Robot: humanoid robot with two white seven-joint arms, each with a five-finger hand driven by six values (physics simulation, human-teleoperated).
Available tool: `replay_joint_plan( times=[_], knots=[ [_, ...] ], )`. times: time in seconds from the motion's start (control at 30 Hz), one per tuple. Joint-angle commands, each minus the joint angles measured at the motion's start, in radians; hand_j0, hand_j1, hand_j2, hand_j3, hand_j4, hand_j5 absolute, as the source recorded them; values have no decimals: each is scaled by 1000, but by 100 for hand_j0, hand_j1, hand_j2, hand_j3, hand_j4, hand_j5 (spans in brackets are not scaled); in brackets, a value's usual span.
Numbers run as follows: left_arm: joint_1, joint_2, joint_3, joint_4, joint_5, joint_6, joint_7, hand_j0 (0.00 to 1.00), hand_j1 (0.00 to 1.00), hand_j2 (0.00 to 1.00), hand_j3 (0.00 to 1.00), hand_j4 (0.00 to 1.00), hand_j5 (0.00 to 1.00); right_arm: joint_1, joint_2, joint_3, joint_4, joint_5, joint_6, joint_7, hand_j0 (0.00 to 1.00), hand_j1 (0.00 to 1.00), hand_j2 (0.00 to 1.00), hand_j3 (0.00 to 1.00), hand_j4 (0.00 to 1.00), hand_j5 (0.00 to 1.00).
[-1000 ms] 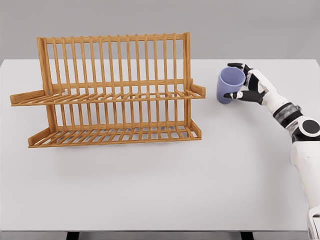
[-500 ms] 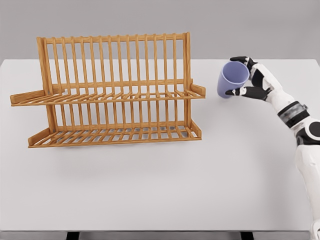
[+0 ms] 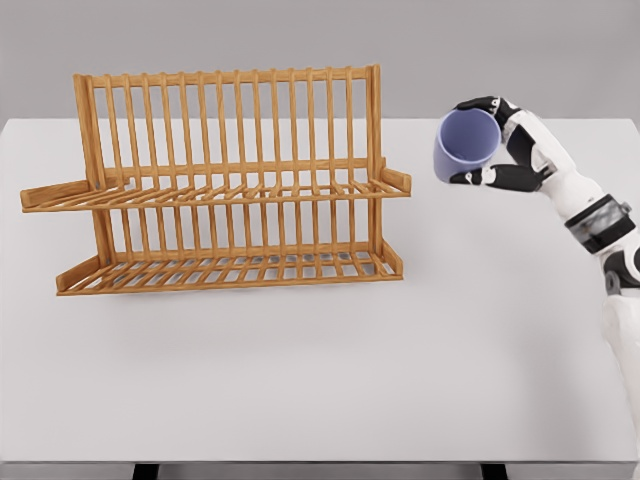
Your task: Right arm put cup on second shelf
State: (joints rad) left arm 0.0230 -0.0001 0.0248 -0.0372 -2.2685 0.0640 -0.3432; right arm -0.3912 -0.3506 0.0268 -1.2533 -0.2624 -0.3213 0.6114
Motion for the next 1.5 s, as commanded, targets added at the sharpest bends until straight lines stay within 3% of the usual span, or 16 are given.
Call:
replay_joint_plan(
  times=[0.0, 0.5, 0.77, 1.47],
  knots=[
    [0, 0, 0, 0, 0, 0, 0, 100, 100, 100, 100, 100, 100, 2, -1, -10, -41, -8, 2, -1, 57, 57, 57, 57, 57, 57],
    [0, 0, 0, 0, 0, 0, 0, 100, 100, 100, 100, 100, 100, 34, 2, -11, -250, -8, 1, -1, 56, 56, 56, 56, 56, 56],
    [0, 0, 0, 0, 0, 0, 0, 100, 100, 100, 100, 100, 100, 38, 10, 7, -321, -8, -7, -1, 56, 56, 56, 56, 56, 56],
    [0, 0, 0, 0, 0, 0, 0, 100, 100, 100, 100, 100, 100, 9, 78, 142, -371, -6, -50, -1, 56, 56, 56, 56, 56, 56]
  ],
)
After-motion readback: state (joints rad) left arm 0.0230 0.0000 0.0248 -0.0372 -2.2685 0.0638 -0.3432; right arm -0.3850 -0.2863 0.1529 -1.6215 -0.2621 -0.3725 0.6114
